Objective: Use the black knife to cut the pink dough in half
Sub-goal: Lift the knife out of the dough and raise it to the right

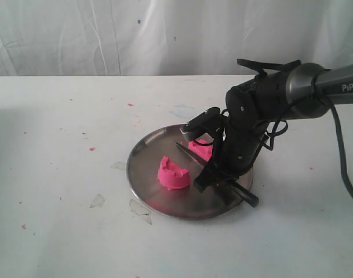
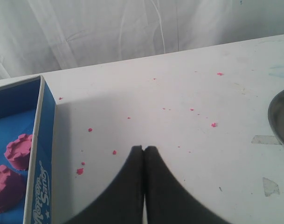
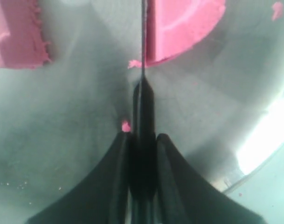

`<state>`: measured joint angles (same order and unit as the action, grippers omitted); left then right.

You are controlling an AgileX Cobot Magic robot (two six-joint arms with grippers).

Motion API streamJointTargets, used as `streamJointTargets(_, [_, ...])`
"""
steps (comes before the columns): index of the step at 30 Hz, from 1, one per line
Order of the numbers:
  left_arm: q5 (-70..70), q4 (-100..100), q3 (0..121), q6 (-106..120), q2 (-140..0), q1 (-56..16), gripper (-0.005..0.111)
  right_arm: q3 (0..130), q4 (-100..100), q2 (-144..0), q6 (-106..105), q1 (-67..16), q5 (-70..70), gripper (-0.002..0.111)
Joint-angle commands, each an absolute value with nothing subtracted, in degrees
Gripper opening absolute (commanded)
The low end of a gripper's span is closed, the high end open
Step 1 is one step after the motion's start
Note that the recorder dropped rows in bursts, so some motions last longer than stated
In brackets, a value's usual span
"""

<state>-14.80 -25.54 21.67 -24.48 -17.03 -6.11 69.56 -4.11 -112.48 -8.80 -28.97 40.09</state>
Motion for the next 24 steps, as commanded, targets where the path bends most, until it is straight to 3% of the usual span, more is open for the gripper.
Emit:
streamJointTargets(1, [-14.7,-26.1,21.4,-24.2,-16.6,-5.9,0.000,68.9,-0.9,-113.7,-14.4,-28.6,43.7,0.000])
streamJointTargets(15, [-14.6,-26.1,21.4,-24.2,-16.6,-5.9,0.000,70.8,17.0,-113.2,-30.9,-28.6,51.2,0.000])
streamJointTargets(24, [-14.6,-26.1,21.4,-24.2,-16.6,-5.9,0.000,70.9,17.0,-113.1,-31.0,-28.6,51.1,0.000])
